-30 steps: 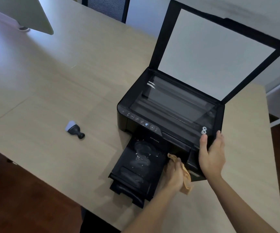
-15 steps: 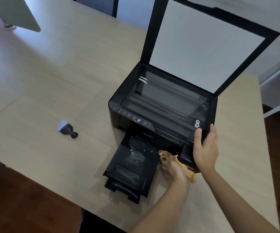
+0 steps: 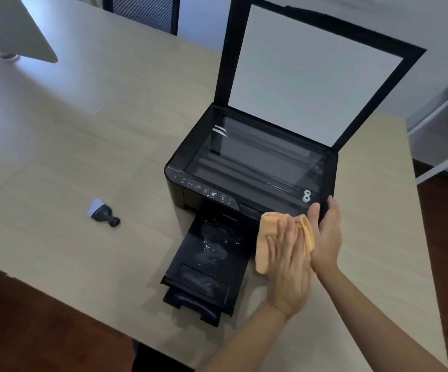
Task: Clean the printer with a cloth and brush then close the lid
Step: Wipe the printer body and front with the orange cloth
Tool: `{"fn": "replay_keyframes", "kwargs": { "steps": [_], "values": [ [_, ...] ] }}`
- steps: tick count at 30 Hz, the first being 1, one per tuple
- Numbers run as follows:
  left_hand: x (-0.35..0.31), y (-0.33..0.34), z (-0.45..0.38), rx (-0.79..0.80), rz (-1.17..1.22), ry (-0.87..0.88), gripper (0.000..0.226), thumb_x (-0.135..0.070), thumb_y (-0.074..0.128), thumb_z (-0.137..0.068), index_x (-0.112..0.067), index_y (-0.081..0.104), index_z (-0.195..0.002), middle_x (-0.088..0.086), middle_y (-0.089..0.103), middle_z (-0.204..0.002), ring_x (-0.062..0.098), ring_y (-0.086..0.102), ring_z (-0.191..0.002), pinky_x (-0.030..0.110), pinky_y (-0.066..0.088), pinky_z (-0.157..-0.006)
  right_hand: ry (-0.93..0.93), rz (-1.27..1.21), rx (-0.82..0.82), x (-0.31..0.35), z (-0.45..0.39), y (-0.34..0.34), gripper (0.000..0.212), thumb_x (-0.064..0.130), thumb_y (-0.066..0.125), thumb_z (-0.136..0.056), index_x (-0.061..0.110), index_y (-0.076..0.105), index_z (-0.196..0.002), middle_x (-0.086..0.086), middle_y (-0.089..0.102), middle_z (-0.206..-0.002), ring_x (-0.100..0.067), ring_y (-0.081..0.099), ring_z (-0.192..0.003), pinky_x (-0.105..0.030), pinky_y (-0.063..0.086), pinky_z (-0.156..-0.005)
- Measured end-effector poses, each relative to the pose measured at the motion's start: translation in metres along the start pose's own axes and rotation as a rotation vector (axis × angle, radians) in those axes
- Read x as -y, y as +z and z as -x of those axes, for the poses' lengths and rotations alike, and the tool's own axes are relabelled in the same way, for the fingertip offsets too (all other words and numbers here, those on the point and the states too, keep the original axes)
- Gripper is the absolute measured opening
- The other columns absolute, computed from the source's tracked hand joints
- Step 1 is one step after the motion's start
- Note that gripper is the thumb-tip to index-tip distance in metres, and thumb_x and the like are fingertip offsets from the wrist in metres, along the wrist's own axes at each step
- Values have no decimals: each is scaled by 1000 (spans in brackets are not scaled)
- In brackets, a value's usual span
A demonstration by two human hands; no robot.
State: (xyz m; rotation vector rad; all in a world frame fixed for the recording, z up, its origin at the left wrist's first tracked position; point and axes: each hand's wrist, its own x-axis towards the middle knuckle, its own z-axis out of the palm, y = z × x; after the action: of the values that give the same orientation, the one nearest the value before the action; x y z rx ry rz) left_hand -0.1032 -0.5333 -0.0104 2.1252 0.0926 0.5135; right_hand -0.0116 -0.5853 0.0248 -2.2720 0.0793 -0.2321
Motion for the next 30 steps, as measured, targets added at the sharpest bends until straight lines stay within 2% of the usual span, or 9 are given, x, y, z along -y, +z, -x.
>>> {"fn": "replay_keyframes", "kwargs": {
  "steps": [2,5,10,14,16,19,24,27,30],
  "values": [
    [13,-10,-17,77,-227,106,53,-32,26,-101,-21,15,-152,-2,20,-161,15,8,-150,44,8,-121,20,-27,-15,0,-1,0,56,43,31,-101,12,27,-148,-5,33,-156,-19,30,-143,-38,26,-117],
    [34,-36,-37,99,-454,154,49,-40,35,-99,-20,41,-143,-4,42,-151,15,28,-145,44,22,-117,20,-4,-7,1,-2,1,54,42,28,-102,13,27,-147,-4,31,-156,-20,29,-144,-40,26,-117],
    [74,-90,-53,-41,-681,68,50,-44,32,-99,-21,42,-142,-3,40,-152,20,23,-147,50,1,-121,11,-12,2,3,-1,1,62,48,27,-97,13,26,-147,-6,32,-156,-23,30,-143,-43,27,-117],
    [54,-72,-42,-47,-570,33,46,-45,34,-98,-25,49,-137,-6,39,-153,22,18,-149,53,-4,-120,19,-22,-13,4,0,1,66,52,27,-93,13,27,-146,-7,34,-154,-23,32,-141,-44,30,-116],
    [38,-53,-31,28,-494,134,42,-43,36,-99,-28,55,-133,-10,41,-151,18,19,-149,53,2,-120,21,-25,-18,3,0,1,66,53,26,-93,14,27,-146,-6,34,-154,-23,32,-142,-42,29,-115],
    [44,-59,-33,75,-557,202,41,-43,35,-99,-30,52,-134,-11,44,-149,15,26,-146,57,10,-118,27,-46,-14,1,-1,1,66,54,24,-93,15,27,-146,-5,33,-155,-21,31,-142,-41,28,-116],
    [71,-104,-56,-11,-759,-5,49,-43,29,-99,-23,44,-142,-2,40,-152,21,27,-146,56,4,-119,34,-99,-11,-1,-2,2,64,51,25,-95,14,25,-147,-3,32,-156,-19,29,-144,-41,26,-118],
    [48,-89,-62,-58,-692,-114,45,-40,38,-98,-23,49,-138,1,45,-149,25,31,-144,55,17,-118,40,-116,-26,-1,-1,2,61,49,26,-98,14,26,-147,-5,33,-155,-20,31,-143,-40,27,-118],
    [17,-50,-50,62,-565,60,39,-38,43,-96,-27,56,-131,-3,54,-142,21,40,-140,51,30,-109,68,-147,-52,0,-1,1,60,51,25,-98,14,29,-145,-6,40,-151,-24,37,-139,-43,31,-115]
  ]
}}
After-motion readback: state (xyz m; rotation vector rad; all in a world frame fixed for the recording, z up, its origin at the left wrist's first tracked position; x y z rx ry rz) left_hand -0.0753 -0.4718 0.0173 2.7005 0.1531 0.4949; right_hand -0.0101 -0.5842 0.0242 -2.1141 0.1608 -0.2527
